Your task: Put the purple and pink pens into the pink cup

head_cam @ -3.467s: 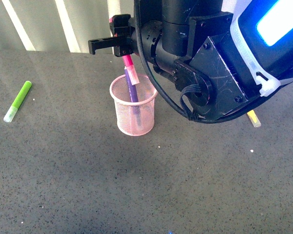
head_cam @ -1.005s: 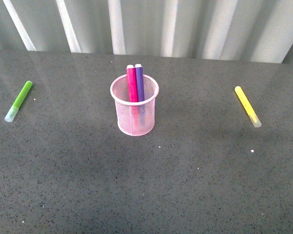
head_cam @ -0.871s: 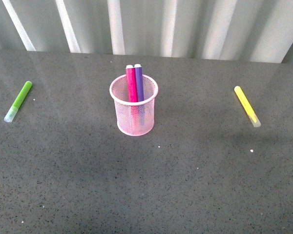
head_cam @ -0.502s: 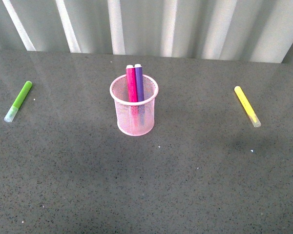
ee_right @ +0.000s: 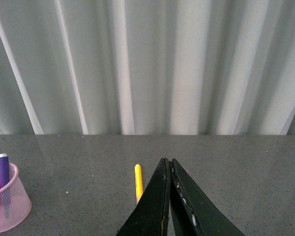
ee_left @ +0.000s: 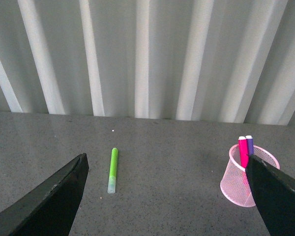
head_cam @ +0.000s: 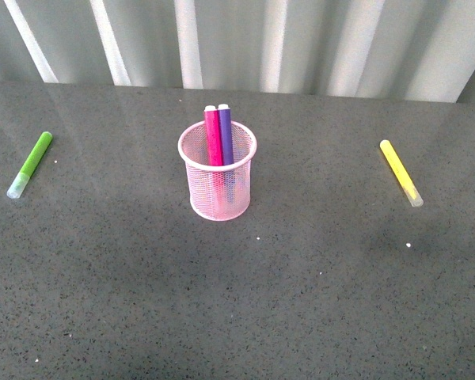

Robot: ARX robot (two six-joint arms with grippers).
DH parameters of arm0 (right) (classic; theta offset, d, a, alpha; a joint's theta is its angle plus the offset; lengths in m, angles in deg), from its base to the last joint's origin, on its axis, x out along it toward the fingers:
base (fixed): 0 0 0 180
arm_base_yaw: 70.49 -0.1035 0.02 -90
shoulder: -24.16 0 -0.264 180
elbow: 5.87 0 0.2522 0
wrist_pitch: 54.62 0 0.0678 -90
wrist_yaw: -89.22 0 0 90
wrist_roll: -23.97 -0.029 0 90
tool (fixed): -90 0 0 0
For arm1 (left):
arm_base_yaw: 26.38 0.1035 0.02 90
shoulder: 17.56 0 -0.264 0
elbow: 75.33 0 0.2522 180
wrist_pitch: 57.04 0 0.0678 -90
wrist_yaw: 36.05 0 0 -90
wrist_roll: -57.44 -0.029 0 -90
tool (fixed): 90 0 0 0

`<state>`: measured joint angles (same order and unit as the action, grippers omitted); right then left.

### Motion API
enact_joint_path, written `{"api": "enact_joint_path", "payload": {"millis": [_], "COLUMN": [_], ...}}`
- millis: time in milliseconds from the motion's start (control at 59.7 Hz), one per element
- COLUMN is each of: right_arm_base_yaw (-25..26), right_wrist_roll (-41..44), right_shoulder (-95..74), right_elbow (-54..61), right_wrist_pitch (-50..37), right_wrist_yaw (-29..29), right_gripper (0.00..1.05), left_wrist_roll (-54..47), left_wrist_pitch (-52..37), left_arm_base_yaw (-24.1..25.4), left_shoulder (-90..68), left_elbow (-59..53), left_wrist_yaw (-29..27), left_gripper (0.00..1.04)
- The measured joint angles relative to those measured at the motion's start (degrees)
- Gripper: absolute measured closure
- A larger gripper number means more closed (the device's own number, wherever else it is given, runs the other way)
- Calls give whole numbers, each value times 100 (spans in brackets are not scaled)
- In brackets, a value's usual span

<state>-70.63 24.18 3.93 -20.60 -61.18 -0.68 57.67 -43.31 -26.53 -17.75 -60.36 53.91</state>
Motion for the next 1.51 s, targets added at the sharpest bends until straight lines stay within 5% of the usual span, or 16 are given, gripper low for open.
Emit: {"api": "enact_joint_path", "payload": {"millis": [502, 603, 821, 1289, 1507], "right_arm_base_yaw": [0, 0, 0, 0, 0], "right_wrist_roll": [-2, -4, -2, -7, -15], "right_shoulder": [1084, 1843, 1998, 1998, 1998], "right_elbow": [0, 0, -2, -2, -2], "right_wrist_pitch": [1075, 1991, 2022, 2022, 2022], "right_wrist_yaw": [0, 2, 2, 2, 2], "right_gripper": [101, 101, 101, 6, 7], "left_wrist_roll": [0, 0, 0, 0, -2], "left_wrist_pitch": [0, 0, 0, 0, 0], "left_arm_base_yaw": [0, 0, 0, 0, 0], "left_shoulder": [0, 0, 4, 4, 4], "left_elbow": [0, 0, 0, 0, 0], "left_wrist_yaw": [0, 0, 2, 2, 0], "left_gripper": [7, 7, 7, 7, 7]}}
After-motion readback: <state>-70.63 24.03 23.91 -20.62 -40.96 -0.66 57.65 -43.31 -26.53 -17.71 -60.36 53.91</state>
